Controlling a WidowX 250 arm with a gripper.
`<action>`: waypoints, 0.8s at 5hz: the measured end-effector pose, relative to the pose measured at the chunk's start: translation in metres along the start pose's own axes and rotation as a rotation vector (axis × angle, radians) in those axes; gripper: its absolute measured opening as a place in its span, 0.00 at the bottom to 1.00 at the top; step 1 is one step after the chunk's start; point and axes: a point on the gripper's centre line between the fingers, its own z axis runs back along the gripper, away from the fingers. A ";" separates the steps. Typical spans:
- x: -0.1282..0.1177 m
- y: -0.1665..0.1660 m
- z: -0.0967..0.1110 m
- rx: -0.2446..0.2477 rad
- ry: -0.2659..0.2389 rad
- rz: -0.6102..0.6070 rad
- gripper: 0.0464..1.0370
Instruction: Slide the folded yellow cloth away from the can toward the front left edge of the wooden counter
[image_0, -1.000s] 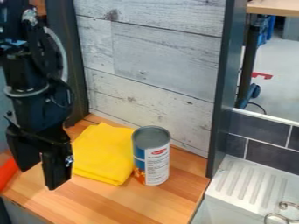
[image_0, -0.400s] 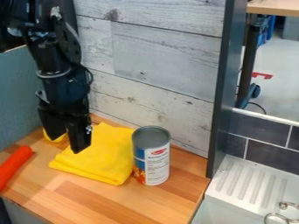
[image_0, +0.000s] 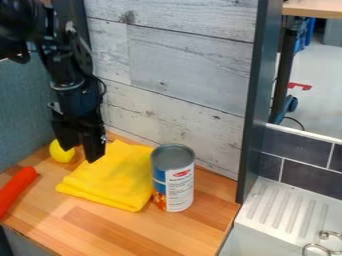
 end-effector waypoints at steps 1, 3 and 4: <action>0.019 0.008 -0.024 -0.023 0.007 0.017 0.96; 0.040 0.019 -0.056 -0.020 0.011 0.038 0.96; 0.047 0.025 -0.071 -0.017 0.040 0.050 0.96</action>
